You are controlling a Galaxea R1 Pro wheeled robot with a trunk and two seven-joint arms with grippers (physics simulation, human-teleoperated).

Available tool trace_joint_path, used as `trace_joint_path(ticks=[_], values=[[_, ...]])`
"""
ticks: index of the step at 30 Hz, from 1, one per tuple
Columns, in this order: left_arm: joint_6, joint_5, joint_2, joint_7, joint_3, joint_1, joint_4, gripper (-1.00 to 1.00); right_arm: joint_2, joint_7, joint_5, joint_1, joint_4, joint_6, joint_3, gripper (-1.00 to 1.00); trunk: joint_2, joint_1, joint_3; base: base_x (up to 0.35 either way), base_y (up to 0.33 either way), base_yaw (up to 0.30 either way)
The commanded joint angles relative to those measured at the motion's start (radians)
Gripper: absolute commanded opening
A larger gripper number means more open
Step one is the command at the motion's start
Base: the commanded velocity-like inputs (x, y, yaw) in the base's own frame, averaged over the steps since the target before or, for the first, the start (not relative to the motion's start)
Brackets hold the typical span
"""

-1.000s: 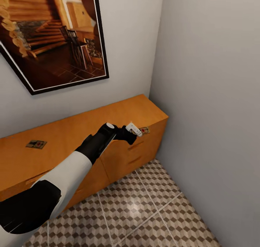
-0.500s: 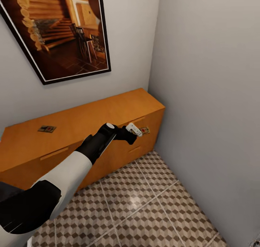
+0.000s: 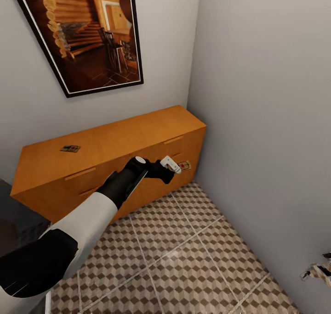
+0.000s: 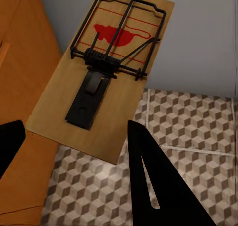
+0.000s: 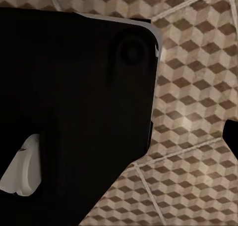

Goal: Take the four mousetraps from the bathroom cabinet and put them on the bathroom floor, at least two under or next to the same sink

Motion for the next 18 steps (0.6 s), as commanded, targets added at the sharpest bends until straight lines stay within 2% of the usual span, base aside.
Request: trace_joint_path(ticks=[1, 9, 18], values=[[0.001, -0.011, 0.0, -0.004, 0.0, -0.001, -0.001, -1.0, 0.0, 0.005, 0.007, 0.0, 0.001, -0.003, -0.009, 1.0, -0.002, 0.0, -0.002, -0.34, 0.0, 0.0], [0.002, -0.011, 0.0, -0.004, 0.001, 0.005, -0.001, -1.0, 0.0, 0.005, 0.007, -0.001, 0.001, -0.003, -0.009, 1.0, -0.002, 0.0, -0.002, -0.335, 0.0, 0.0], [-0.004, -0.011, 0.001, 0.011, 0.002, 0.032, 0.067, -1.0, 0.0, 0.005, 0.007, -0.003, 0.0, -0.003, -0.01, 1.0, -0.002, 0.0, -0.002, -0.047, 0.0, 0.0]])
